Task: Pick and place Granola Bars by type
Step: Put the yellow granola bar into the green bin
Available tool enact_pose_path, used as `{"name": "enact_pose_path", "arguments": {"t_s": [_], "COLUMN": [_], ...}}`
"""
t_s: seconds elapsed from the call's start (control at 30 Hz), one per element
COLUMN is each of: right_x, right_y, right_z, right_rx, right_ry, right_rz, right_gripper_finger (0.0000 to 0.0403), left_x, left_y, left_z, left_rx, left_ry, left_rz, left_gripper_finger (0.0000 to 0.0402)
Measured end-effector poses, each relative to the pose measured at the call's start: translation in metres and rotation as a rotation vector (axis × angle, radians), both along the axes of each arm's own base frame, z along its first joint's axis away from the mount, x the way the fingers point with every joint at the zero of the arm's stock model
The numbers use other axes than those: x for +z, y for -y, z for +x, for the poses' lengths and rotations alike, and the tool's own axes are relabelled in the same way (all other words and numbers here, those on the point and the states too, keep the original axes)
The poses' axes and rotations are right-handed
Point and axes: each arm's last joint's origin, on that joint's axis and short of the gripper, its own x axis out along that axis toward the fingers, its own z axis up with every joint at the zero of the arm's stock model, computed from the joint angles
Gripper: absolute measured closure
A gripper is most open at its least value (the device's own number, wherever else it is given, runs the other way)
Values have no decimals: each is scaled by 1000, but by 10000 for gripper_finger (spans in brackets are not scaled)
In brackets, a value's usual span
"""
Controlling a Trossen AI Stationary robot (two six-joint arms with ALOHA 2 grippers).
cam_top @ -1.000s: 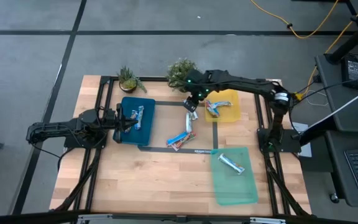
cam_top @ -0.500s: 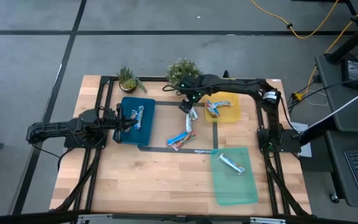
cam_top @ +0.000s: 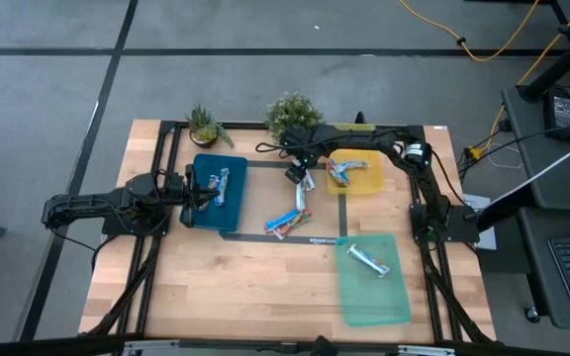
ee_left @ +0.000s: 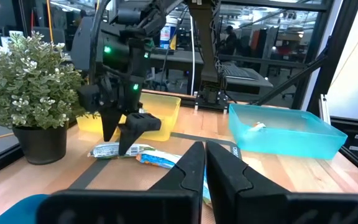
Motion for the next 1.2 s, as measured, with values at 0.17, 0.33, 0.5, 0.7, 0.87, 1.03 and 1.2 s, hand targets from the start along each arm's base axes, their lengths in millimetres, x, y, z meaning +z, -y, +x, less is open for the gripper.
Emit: {"name": "enact_pose_path", "arguments": {"t_s": [0.17,0.33,0.5,0.7,0.87,1.03,1.2], "right_x": [-2,-2,-7,-7,-7,-7,-2], "right_y": [0,0,-1,0,0,0,-1], "right_z": [0,0,-1,-2,-2,-2,-3], "right_rx": [21,25,32,32,37,40,48], "right_ry": [-7,0,6,16,25,28,43], "right_rz": [-3,8,44,56,76,82,114], "right_gripper_finger": [118,135,159,204,255,309,350], "left_x": [0,0,0,0,0,0,0], "left_y": [0,0,0,0,0,0,0], "left_z": [0,0,0,0,0,0,0], "left_rx": [0,0,0,0,0,0,0], "left_ry": [0,0,0,0,0,0,0], "left_rz": [0,0,0,0,0,0,0], "left_gripper_finger": [389,390,393,389,391,395,395]}}
